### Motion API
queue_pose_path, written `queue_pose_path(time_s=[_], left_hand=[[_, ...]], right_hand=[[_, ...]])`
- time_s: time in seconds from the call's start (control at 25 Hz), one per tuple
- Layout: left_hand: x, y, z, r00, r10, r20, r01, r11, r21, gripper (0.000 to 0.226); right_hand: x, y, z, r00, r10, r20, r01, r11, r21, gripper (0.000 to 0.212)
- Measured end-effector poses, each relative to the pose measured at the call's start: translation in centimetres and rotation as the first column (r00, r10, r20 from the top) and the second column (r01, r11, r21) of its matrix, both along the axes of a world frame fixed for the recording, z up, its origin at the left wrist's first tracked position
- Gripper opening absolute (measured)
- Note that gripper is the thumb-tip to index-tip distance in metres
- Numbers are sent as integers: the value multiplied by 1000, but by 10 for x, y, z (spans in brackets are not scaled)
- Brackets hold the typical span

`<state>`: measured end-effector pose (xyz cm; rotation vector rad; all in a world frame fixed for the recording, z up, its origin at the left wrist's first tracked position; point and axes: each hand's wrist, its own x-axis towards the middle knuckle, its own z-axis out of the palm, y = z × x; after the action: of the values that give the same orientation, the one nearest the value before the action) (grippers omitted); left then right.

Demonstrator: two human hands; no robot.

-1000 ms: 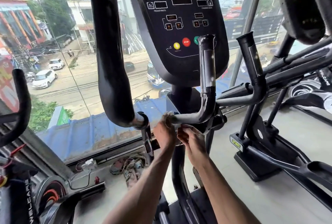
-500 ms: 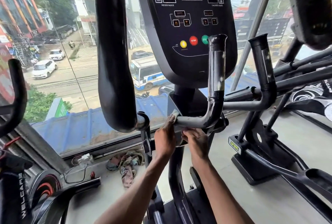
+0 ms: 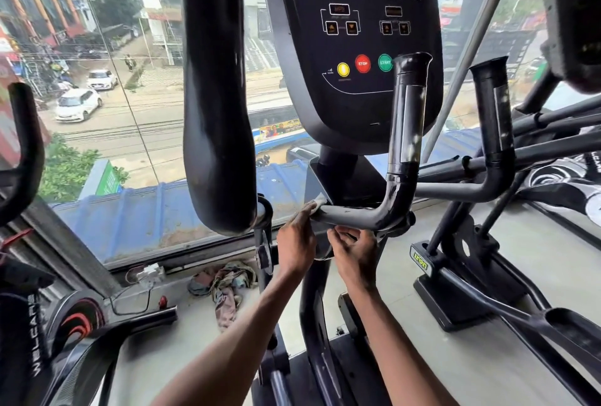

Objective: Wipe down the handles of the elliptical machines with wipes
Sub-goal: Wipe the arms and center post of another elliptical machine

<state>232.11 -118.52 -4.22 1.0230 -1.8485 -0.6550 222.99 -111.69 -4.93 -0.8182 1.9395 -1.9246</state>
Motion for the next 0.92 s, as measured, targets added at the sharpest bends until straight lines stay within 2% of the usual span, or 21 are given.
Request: queue_pose_path(time_s=[0.16,0.28,0.32,0.4,0.48,0.6,0.68,0.76,0.8,0.84,0.92], left_hand=[[-12,-30,2,994,-31,101,15,988,156,60],[-9,-22,11,998,-4,67,-6,989,150,53],[-5,-9,14,1000,-3,15,1,994,110,53],[-1,21,16,996,-40,-84,40,999,0,59],[1,44,17,978,-144,-152,125,984,-128,58],[5,55,10,956,-270,-118,229,933,-278,60],[8,45,3,980,-188,-63,172,965,-199,68],[10,29,2,999,-45,-24,46,998,48,78],[10,25,3,1000,-8,-19,10,993,117,80],[10,26,4,999,-4,-37,8,993,121,79],[9,43,8,992,-79,-96,81,996,22,73]], right_hand=[[0,2,0,1000,10,-19,-10,1000,12,28],[-1,4,2,1000,18,-25,-17,1000,20,22],[-1,5,3,999,26,-44,-25,999,21,19],[0,7,5,995,36,-95,-32,999,38,29],[-3,6,2,994,30,-108,-23,998,65,31],[-6,7,1,985,-4,-175,27,991,131,22],[-5,8,3,987,-21,-162,37,994,98,14],[-3,8,4,987,-27,-156,40,996,81,4],[-1,8,5,987,-32,-160,45,996,79,4],[0,8,5,986,-40,-163,53,995,79,4],[-2,7,2,983,-31,-180,45,997,70,6]])
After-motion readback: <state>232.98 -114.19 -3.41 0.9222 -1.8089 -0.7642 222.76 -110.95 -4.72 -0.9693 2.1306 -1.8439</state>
